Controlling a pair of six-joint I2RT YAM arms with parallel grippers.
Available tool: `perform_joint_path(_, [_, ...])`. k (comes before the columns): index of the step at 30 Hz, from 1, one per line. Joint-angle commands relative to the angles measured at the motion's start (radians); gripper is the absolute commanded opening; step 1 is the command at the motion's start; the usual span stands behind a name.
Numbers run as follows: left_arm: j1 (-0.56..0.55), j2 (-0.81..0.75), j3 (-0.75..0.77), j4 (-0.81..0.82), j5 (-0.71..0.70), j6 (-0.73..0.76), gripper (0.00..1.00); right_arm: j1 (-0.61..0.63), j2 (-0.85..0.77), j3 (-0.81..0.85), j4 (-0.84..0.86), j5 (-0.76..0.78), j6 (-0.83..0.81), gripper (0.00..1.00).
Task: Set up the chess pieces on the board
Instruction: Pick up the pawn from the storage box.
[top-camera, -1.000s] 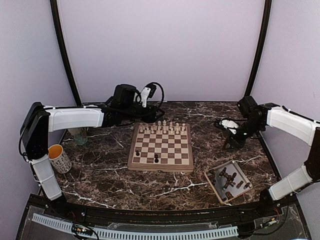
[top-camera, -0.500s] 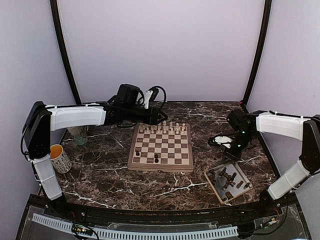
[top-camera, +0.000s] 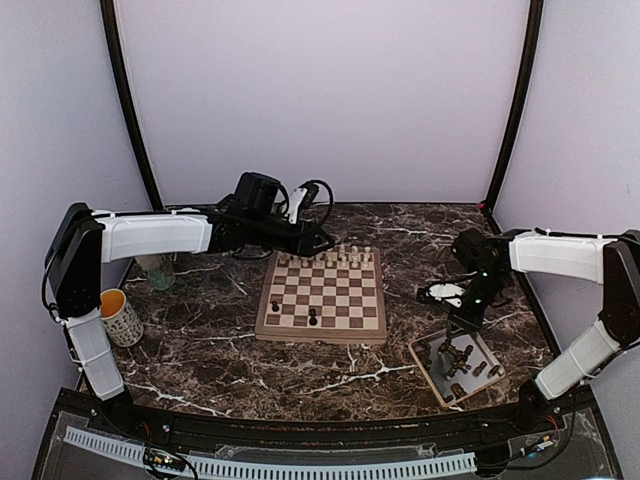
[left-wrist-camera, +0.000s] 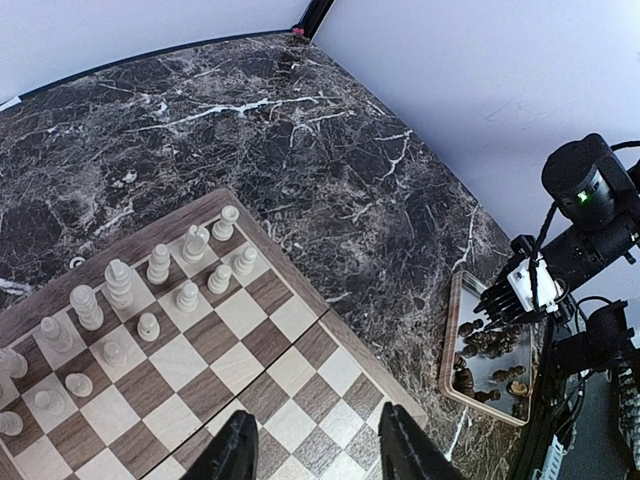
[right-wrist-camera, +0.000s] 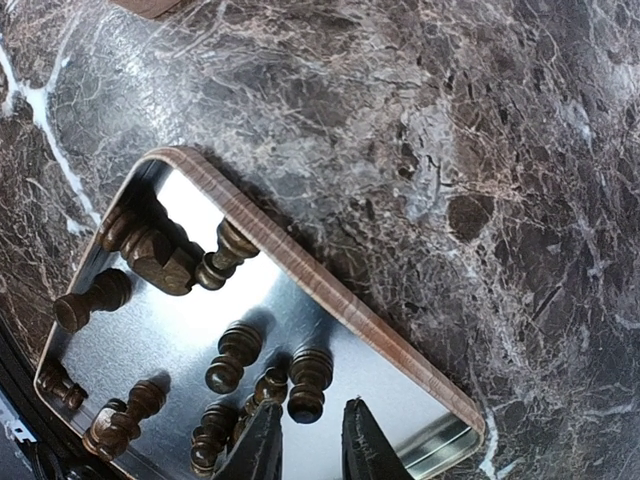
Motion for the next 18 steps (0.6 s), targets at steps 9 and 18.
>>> perform_joint_path(9, [0.001,-0.049,-0.025,-0.018,0.02,0.013,0.44,0.012,0.031,-0.029,0.025,0.036,0.019,0.16])
perform_joint_path(18, [0.0,-0.056,-0.041,-0.014,0.021,0.002,0.44,0.012,0.013,0.005,-0.008,0.003,0.029,0.05])
